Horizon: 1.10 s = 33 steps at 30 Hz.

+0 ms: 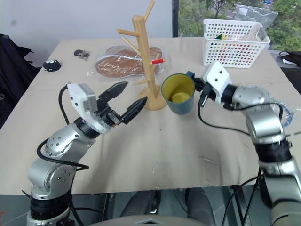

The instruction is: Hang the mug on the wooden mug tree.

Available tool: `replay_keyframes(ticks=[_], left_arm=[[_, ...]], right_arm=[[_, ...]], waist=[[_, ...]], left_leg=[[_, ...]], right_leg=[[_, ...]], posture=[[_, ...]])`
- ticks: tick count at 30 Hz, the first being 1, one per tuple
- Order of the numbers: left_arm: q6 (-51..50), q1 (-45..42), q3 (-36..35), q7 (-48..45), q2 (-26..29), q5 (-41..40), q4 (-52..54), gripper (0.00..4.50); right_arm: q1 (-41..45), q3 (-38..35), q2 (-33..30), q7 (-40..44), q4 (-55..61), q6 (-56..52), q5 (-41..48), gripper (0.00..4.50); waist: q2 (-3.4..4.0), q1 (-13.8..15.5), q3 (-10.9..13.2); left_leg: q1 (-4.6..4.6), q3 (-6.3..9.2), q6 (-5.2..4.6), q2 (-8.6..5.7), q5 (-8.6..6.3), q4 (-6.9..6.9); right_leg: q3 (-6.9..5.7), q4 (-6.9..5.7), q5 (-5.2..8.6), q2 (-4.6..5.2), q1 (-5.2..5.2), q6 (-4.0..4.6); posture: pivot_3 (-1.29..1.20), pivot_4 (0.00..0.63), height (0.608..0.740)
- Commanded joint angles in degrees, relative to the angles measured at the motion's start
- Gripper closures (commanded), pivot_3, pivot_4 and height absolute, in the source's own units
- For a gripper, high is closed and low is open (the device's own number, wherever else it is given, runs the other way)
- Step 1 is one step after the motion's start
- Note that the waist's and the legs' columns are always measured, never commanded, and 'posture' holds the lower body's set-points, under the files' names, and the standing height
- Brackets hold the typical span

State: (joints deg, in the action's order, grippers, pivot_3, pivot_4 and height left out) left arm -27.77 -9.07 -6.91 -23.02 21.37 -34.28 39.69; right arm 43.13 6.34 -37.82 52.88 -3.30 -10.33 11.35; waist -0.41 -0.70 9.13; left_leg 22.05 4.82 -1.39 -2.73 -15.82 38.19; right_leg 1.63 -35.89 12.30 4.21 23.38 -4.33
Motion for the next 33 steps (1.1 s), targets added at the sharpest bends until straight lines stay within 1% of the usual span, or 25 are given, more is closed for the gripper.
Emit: replay_keyframes(ticks=[1,4,7,9,13,22,33], left_arm=[[3.99,-0.42,-0.46,3.07,-2.24,1.84,3.2,0.0],[5.7,0.22,0.46,3.6,-3.42,3.1,3.31,0.0],[7.66,1.85,2.02,3.04,-4.16,3.93,3.96,0.0],[8.86,2.78,2.92,2.39,-4.34,4.22,4.44,0.0],[10.58,4.03,3.81,2.86,-5.23,4.61,4.46,0.0],[12.6,5.13,5.34,3.32,-5.47,6.81,4.17,0.0],[12.33,4.56,6.24,5.05,-5.89,8.42,4.48,0.0]], right_arm=[[10.58,1.19,-0.64,8.23,-13.19,11.17,-2.39,4.44],[18.01,2.3,0.46,12.25,-25.2,18.39,-4.37,4.44],[26.44,5.01,2.5,15.47,-37.73,26.9,-8.66,4.44],[30.16,6.05,4.2,16.89,-43.09,31.48,-10.35,4.44],[34.98,6.53,7.35,18.47,-50.21,36.44,-12.3,4.44],[41.88,7.14,11.43,15.21,-58.98,39.73,-18.12,4.44],[44.79,7.77,14.4,10.9,-62.47,41.02,-23.01,4.44]], waist=[[0.01,-0.11,0.02],[-0.01,-0.19,0.02],[-0.01,-0.29,0.02],[0.0,-0.42,0.02],[0.01,-0.25,0.03],[0.03,-0.27,0.04],[0.05,-0.25,0.05]], left_leg=[[0.0,-0.04,0.0,-0.01,0.0,-0.01],[-0.02,-0.06,0.01,0.0,0.0,-0.03],[-0.01,-0.09,0.01,0.01,0.0,-0.09],[0.0,-0.17,0.01,0.01,0.0,-0.11],[0.03,-0.17,0.02,0.04,0.0,-0.17],[0.07,-0.14,0.03,0.01,0.01,-0.17],[0.11,-0.15,0.04,0.01,0.01,-0.22]], right_leg=[[0.02,0.0,0.0,0.0,0.01,0.0],[0.04,0.0,-0.01,-0.01,0.01,0.01],[0.07,0.01,-0.01,-0.01,0.06,0.02],[0.15,0.01,-0.01,0.0,0.11,0.02],[0.18,0.0,-0.01,0.0,0.19,0.02],[0.16,-0.02,-0.01,0.02,0.26,0.03],[0.18,-0.04,-0.01,0.01,0.34,0.03]], posture=[[0.0,0.15,0.74],[0.0,0.15,0.74],[0.0,0.15,0.74],[0.0,0.15,0.74],[0.0,0.15,0.74],[0.0,0.15,0.74],[0.0,0.15,0.74]])
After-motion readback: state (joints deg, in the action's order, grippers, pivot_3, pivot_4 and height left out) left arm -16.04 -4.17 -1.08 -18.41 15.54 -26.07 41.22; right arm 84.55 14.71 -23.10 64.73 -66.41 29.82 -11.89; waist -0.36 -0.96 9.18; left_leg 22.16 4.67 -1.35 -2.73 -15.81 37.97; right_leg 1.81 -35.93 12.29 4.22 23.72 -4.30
